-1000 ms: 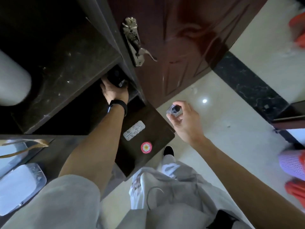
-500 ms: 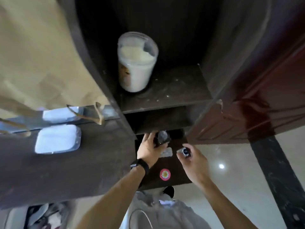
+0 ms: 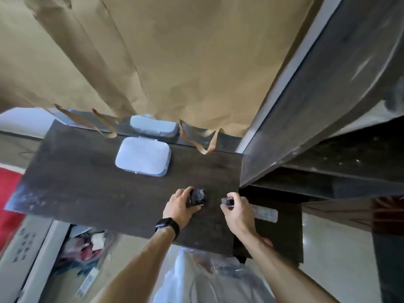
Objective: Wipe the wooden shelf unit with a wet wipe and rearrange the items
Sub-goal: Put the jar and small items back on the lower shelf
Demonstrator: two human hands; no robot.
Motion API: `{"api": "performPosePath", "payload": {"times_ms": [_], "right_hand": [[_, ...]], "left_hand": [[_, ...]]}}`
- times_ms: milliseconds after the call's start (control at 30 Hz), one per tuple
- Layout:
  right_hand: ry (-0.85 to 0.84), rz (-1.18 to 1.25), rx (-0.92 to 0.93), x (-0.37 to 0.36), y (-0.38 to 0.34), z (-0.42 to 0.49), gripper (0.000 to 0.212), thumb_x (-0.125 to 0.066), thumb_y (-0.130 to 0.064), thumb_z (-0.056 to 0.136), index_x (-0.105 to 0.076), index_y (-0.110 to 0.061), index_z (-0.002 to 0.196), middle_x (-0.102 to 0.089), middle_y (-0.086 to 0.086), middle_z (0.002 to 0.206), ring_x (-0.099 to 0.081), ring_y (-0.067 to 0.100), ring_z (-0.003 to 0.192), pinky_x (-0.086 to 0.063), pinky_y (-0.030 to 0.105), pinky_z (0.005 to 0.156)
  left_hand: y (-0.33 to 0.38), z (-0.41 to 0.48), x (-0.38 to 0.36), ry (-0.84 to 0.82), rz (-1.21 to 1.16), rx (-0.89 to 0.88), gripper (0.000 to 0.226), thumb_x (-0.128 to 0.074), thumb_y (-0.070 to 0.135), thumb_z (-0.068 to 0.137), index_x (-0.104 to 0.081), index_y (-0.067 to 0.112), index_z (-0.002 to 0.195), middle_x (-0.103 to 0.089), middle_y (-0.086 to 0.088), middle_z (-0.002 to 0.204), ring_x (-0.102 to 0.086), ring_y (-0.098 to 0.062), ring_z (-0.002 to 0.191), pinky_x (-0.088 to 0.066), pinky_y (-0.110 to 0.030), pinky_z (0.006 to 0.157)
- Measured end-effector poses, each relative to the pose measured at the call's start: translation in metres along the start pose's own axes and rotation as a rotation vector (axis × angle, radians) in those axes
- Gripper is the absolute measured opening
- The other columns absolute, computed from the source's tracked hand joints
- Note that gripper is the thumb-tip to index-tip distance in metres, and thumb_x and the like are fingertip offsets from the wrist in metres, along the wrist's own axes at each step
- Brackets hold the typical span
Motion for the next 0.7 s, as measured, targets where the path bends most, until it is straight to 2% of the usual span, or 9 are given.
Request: {"api": "performPosePath", "payload": {"times_ms": [133,200,267,333,400,467,567,633,700], "right_hand": [[-0.002,-0.026,-0.04,-0.007,0.003,0.005,0.033,-0.074,-0.03,0.086,-0.059,-0.02,0.114,-0.047,-0.002,0.1,-0.061,0.026,0.091,-0.042,0.031,0.074],[-0.008,-0.042,-0.021,-0.005,0.003,-0.002,0.037,-0.075,-0.032,0.085,-0.057,-0.021,0.115,-0.05,0.0,0.105,-0.063,0.025,0.091,-0.045,0.03,0.074],[0.032,-0.044,-0.149,-0.051,-0.014,0.014,0.053,-0.077,-0.038,0.083,-0.052,-0.021,0.126,-0.051,0.003,0.114,-0.064,0.025,0.093,-0.049,0.031,0.076],[0.046,-0.014,-0.157,-0.043,-0.01,-0.003,0.074,-0.077,-0.044,0.081,-0.039,-0.019,0.139,-0.047,0.008,0.129,-0.065,0.024,0.098,-0.056,0.037,0.081],[0.113,-0.057,-0.067,-0.036,-0.002,-0.014,0.077,-0.075,-0.04,0.083,-0.034,-0.016,0.143,-0.041,0.012,0.14,-0.062,0.026,0.112,-0.057,0.043,0.087],[0.169,-0.16,0.086,-0.027,-0.012,-0.034,0.069,-0.074,-0.03,0.085,-0.039,-0.016,0.143,-0.038,0.014,0.148,-0.052,0.029,0.126,-0.053,0.045,0.098],[0.069,-0.338,0.301,-0.034,-0.024,-0.049,0.074,-0.067,-0.035,0.088,-0.034,-0.023,0.152,-0.022,0.012,0.162,-0.035,0.029,0.141,-0.04,0.044,0.111],[0.0,-0.426,0.31,-0.045,-0.022,-0.045,0.079,-0.059,-0.043,0.09,-0.02,-0.027,0.157,-0.009,0.009,0.166,-0.026,0.03,0.148,-0.035,0.047,0.115],[-0.029,-0.499,0.273,-0.053,-0.021,-0.04,0.079,-0.051,-0.048,0.092,-0.015,-0.026,0.158,-0.002,0.005,0.167,-0.02,0.03,0.15,-0.035,0.051,0.114]], "left_hand": [[0.007,0.001,-0.004,-0.014,0.088,-0.068,0.066,-0.075,0.046,0.079,-0.05,0.032,0.138,-0.056,0.006,0.132,-0.051,-0.025,0.119,-0.044,-0.037,0.099],[0.018,-0.006,0.0,0.0,0.175,-0.144,0.072,-0.073,0.045,0.082,-0.042,0.032,0.146,-0.055,0.004,0.135,-0.05,-0.026,0.12,-0.043,-0.036,0.099],[-0.026,0.032,0.011,-0.109,0.192,-0.185,0.08,-0.071,0.044,0.084,-0.032,0.03,0.152,-0.053,0.003,0.137,-0.05,-0.027,0.12,-0.044,-0.038,0.097],[-0.026,0.017,0.015,-0.046,0.173,-0.181,0.074,-0.071,0.04,0.082,-0.038,0.025,0.147,-0.052,0.0,0.137,-0.052,-0.028,0.119,-0.046,-0.039,0.094],[-0.024,0.001,0.025,0.08,0.168,-0.257,0.052,-0.069,0.039,0.082,-0.051,0.024,0.128,-0.052,-0.002,0.129,-0.057,-0.031,0.11,-0.049,-0.04,0.086],[-0.022,-0.02,0.027,0.182,0.246,-0.44,0.043,-0.065,0.04,0.084,-0.055,0.027,0.123,-0.05,-0.003,0.132,-0.058,-0.03,0.109,-0.05,-0.039,0.085],[-0.023,-0.031,0.011,0.094,0.42,-0.548,0.069,-0.066,0.045,0.081,-0.043,0.036,0.145,-0.039,-0.007,0.154,-0.046,-0.027,0.132,-0.044,-0.044,0.102],[-0.02,-0.028,0.005,0.041,0.479,-0.511,0.08,-0.067,0.048,0.079,-0.033,0.037,0.151,-0.028,-0.006,0.161,-0.039,-0.026,0.14,-0.039,-0.05,0.108],[-0.016,-0.025,0.001,0.015,0.505,-0.485,0.081,-0.065,0.049,0.08,-0.031,0.036,0.152,-0.022,-0.006,0.163,-0.036,-0.026,0.143,-0.038,-0.053,0.109]]}}
Point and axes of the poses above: each hand's wrist, its own z-axis towards the middle knuckle, its own x-axis out of the back of the hand, y = z × x, the point moved 9 cm from there along z, towards the middle knuckle
